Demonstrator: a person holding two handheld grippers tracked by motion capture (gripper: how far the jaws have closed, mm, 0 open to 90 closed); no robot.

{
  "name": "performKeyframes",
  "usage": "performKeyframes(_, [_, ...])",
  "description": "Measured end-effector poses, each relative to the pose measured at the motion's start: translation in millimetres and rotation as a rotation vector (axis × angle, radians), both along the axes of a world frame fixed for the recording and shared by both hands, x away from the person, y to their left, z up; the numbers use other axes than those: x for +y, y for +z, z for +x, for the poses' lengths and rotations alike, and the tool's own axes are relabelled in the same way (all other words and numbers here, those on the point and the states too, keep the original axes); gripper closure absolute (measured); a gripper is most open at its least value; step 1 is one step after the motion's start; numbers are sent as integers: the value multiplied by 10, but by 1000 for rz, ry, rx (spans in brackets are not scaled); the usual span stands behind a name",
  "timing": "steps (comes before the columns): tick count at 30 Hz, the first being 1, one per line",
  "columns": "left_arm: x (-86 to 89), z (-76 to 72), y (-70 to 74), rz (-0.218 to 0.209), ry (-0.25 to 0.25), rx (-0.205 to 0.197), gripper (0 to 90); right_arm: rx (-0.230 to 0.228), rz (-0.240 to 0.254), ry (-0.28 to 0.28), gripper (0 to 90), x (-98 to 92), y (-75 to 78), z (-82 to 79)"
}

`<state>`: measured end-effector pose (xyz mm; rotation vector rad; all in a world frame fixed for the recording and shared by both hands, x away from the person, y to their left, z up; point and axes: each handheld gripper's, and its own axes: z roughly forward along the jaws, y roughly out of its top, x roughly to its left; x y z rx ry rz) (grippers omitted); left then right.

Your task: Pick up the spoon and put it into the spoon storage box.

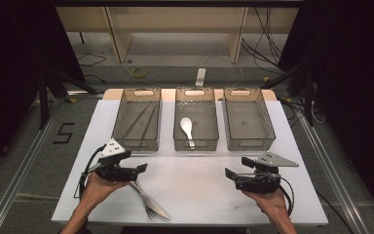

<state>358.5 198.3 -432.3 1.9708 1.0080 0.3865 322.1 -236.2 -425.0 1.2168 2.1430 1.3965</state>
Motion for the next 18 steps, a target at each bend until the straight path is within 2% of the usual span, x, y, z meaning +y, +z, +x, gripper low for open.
performKeyframes(9, [9, 40, -47, 38, 24, 42, 177, 6, -1, -2, 221, -22, -19, -82])
performKeyframes(12, [19, 44, -46, 43, 28, 44, 176, 11, -5, 0, 221, -15, -24, -104])
performKeyframes(18, [50, 106, -79, 78, 44, 61, 184, 10, -17, 8, 221, 1, -37, -152])
